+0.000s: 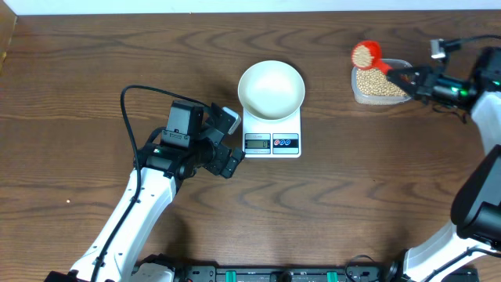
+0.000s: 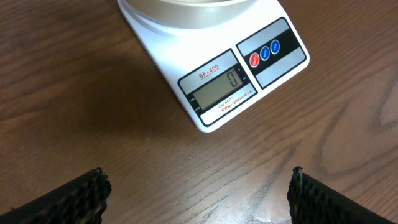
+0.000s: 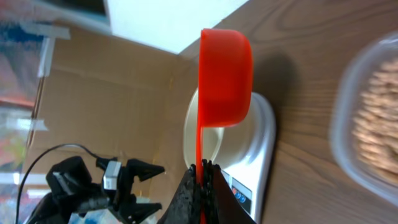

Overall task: Scoop item into bowl and weigh 50g on scale
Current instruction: 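Lift the filled scoop and carry it left over the bowl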

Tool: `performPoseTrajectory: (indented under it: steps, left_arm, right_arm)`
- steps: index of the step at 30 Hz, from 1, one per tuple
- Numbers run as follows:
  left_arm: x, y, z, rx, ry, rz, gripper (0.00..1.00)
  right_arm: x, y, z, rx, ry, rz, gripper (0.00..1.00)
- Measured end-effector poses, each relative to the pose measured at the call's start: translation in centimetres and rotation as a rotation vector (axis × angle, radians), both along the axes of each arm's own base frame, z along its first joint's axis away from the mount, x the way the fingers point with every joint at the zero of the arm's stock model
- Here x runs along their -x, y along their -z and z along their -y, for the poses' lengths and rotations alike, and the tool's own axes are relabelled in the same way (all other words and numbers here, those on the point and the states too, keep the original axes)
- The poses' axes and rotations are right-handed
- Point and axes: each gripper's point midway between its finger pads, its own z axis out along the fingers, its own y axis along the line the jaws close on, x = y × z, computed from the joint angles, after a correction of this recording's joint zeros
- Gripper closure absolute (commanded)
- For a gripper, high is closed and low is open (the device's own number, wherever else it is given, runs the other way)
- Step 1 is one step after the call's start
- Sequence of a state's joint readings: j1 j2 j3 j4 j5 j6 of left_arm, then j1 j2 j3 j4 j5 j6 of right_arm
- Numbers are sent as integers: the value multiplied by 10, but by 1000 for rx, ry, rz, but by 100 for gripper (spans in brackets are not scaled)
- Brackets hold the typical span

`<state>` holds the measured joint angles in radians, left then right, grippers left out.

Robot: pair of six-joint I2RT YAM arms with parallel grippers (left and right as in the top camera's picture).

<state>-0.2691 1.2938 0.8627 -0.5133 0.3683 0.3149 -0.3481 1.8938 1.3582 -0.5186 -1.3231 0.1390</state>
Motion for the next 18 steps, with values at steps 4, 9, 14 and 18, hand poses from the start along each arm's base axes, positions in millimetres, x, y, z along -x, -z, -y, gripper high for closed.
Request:
performPoseTrajectory:
  steps: [4,9,14,18]
  left_arm:
    - [0,0,0,0,0,0,7]
    - [0,0,0,0,0,0,7]
    - [0,0,0,0,0,0,7]
    - [0,0,0,0,0,0,7]
  right_arm:
    - [-3,-4,-32,-3,-68,18,99]
    - [-2,-6,-77,-1,-154,10,99]
    - [4,1,-117,36,-218,-6,99]
    - [9,8,-150,89,-261,-3,99]
